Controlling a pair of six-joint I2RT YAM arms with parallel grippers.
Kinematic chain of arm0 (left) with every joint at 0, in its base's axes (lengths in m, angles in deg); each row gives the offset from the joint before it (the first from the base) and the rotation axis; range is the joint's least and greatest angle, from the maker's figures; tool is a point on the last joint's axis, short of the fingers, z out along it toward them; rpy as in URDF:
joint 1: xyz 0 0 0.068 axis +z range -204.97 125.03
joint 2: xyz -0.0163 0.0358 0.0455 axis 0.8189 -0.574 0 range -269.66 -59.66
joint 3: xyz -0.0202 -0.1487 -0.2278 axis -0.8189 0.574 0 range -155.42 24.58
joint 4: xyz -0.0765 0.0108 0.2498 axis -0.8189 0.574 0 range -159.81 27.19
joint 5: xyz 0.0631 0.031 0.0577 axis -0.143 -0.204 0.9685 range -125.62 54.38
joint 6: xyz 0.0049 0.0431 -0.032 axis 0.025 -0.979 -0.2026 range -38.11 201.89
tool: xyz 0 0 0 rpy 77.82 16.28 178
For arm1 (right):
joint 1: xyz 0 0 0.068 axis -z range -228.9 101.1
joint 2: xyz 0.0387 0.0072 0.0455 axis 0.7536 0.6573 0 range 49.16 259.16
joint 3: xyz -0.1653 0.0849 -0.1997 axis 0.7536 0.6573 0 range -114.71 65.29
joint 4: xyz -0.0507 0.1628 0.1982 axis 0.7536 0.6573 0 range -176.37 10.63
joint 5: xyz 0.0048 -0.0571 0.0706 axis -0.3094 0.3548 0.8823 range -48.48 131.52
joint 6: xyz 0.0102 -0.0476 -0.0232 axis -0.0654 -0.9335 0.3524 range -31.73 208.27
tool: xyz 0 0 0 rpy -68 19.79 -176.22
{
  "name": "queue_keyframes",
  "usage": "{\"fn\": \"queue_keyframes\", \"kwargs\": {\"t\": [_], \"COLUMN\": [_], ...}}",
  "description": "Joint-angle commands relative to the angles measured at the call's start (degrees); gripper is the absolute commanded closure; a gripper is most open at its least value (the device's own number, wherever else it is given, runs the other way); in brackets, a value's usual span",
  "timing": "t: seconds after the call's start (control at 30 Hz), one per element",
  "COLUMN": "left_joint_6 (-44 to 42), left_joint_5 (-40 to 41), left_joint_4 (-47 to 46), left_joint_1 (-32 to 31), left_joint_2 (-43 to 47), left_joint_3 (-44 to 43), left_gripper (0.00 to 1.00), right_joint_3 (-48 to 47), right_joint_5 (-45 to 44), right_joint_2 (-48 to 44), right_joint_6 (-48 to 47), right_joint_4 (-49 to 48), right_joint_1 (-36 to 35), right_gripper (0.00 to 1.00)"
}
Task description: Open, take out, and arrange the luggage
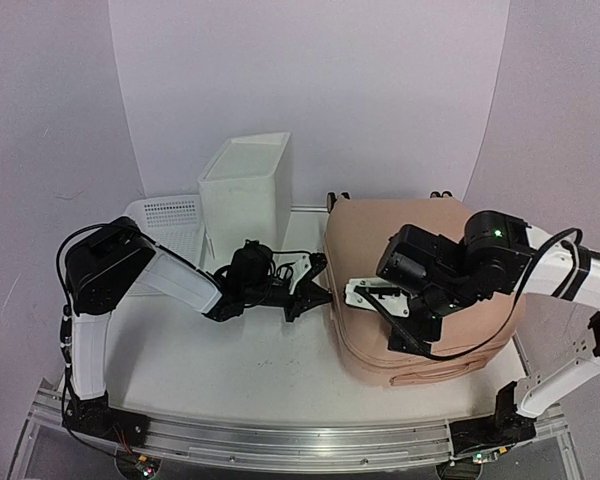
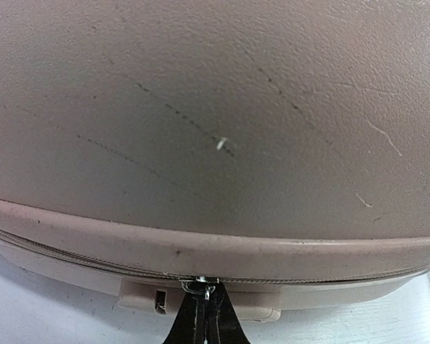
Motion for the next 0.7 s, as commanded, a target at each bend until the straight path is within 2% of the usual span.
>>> {"fn": "queue_keyframes", "kwargs": {"t": [0.0,0.2,0.33,0.43,0.67], "left_joint_6": [-0.06,0.08,0.65,1.11,3.18], "left_joint_5": [0.52,-3.24,-3.49,-3.89,-1.78], "left_joint_4": [1.37,2.18,2.84,2.94,4.91], "left_joint_1": [-0.41,-0.13,-0.12,-0.54,-4.37], "left_joint_2": [3.43,4.46,6.8,10.46,20.15], "left_joint_3": [0.15,0.7,2.97,6.4,14.19], "left_gripper": [1.0,1.0,1.0,1.0,1.0], "right_joint_3": [6.07,14.56,13.71,13.53,7.61], "right_joint_5": [-8.03,-12.36,-10.0,-7.81,-7.75], "right_joint_2": [-4.44,-3.76,-1.37,0.36,10.89], "right_joint_6": [-9.21,-8.75,-5.16,-3.08,5.06], "right_joint_4": [3.78,1.61,-7.03,-11.6,-14.97], "right_joint_1": [0.17,0.23,1.64,5.85,11.56], "right_gripper": [0.02,0.02,0.02,0.02,0.02]}}
